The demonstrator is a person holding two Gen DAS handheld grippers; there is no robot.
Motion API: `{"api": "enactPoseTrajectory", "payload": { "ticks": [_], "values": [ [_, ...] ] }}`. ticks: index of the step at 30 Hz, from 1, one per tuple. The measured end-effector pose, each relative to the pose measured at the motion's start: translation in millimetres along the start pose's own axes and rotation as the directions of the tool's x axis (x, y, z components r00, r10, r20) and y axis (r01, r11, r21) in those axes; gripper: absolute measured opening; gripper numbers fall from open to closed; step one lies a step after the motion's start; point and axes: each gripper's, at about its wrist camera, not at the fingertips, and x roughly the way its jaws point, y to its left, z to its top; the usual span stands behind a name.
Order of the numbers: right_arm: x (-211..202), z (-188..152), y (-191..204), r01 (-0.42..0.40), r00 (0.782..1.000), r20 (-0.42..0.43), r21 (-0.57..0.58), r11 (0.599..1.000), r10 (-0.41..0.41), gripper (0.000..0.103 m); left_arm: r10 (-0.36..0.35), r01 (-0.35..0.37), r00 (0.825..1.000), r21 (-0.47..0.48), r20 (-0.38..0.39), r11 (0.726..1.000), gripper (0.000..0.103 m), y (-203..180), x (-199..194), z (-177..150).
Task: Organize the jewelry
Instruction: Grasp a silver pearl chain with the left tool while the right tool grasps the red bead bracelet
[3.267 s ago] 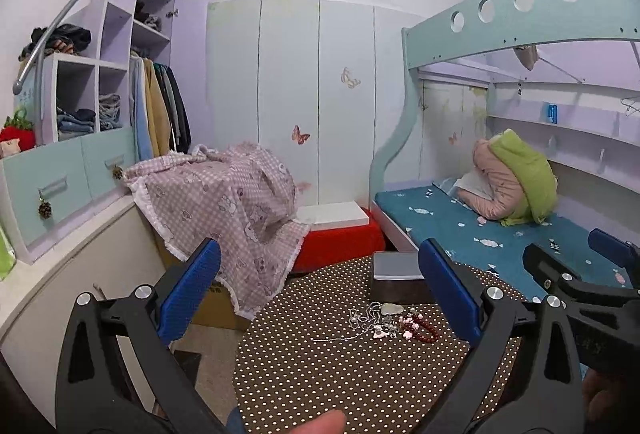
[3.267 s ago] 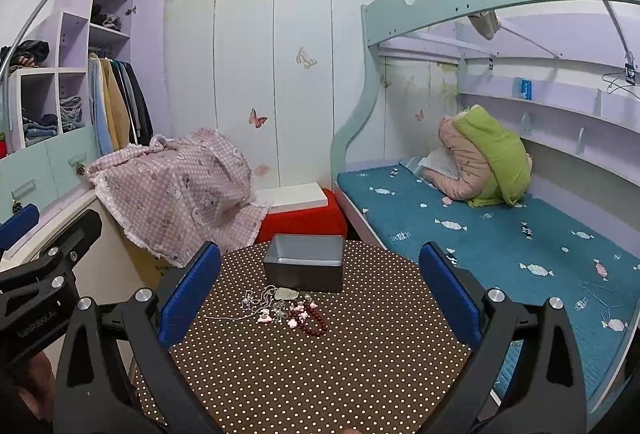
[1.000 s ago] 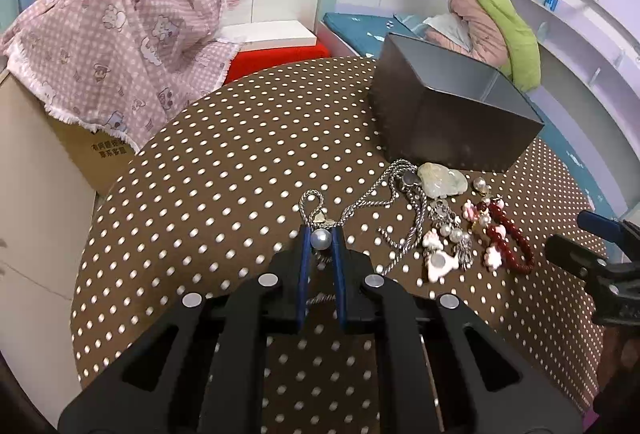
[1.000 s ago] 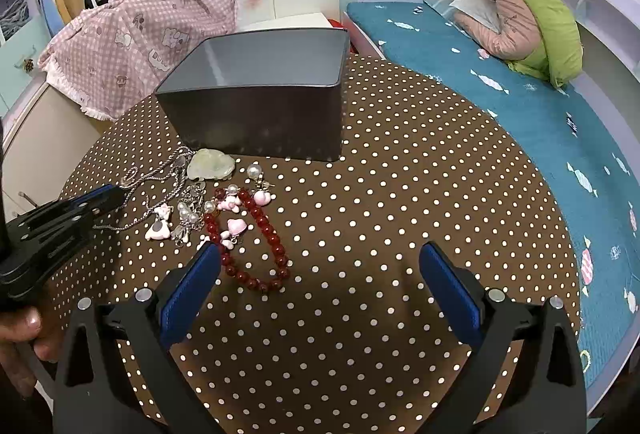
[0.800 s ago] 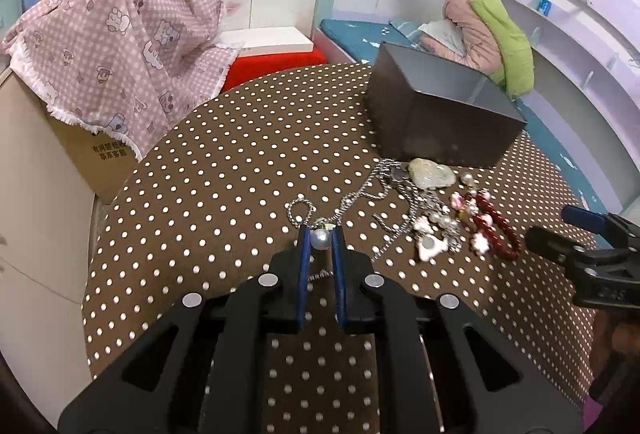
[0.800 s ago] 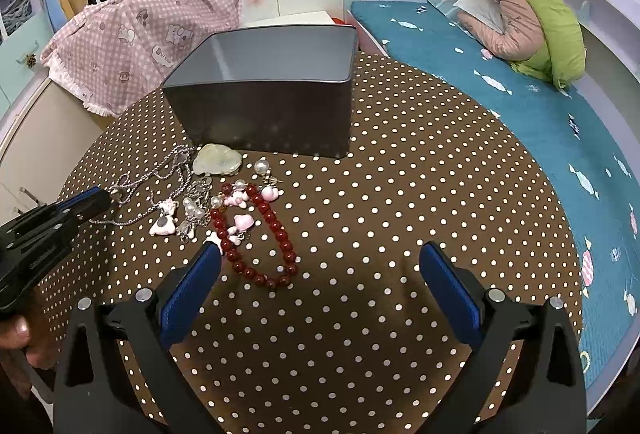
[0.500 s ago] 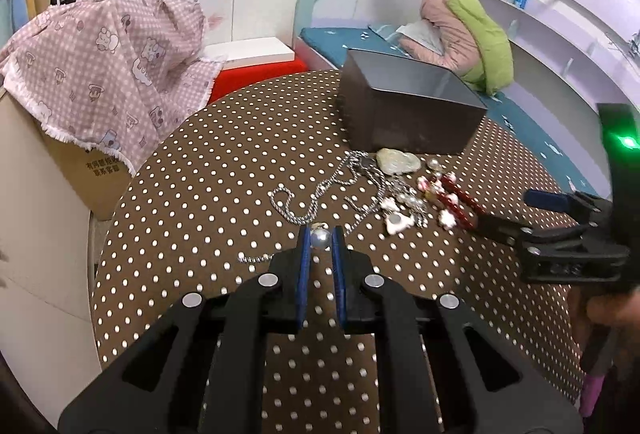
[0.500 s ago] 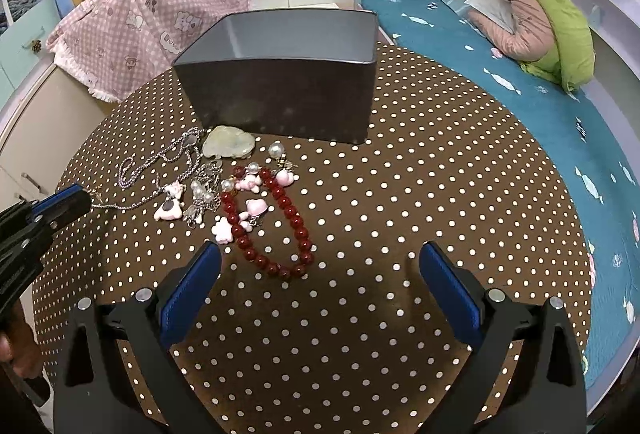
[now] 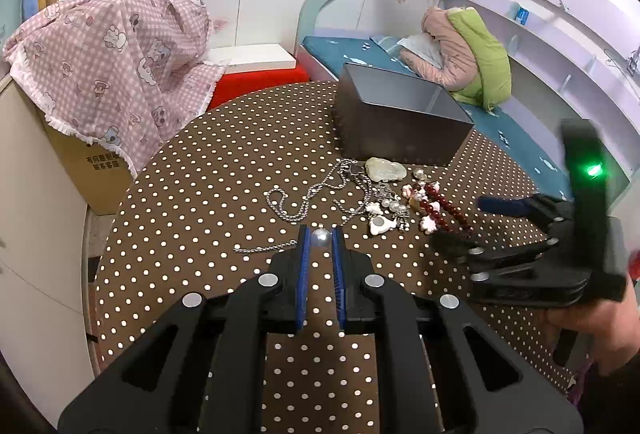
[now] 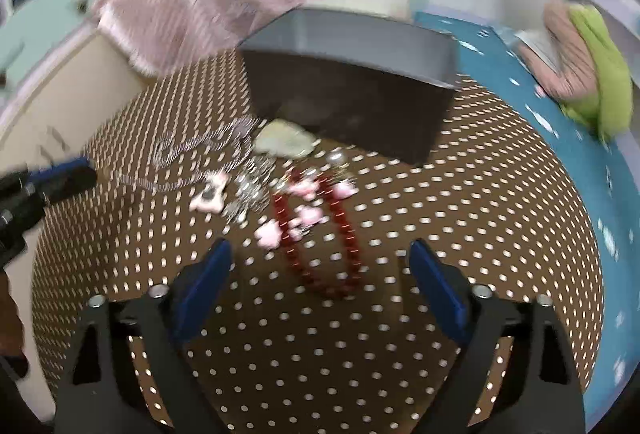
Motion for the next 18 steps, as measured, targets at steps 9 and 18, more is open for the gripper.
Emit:
{"api": "enactPoseTrajectory", "payload": {
  "ticks": [9,18],
  "values": [
    [-10,0,0,-0.105,0.994,-0.001,-0.016,0.994,0.105,0.007,-0.007,0.007,1.000,0.008,0.017,1.000,0.011,-5,-9,1],
    [-54,5,-22,-0.240,0.966,0.111,0.069,0.968,0.232,0.007,-0.022,0.019,0.998,0.042,0.065,0.999,0.011,-15,-23,18]
  ]
}}
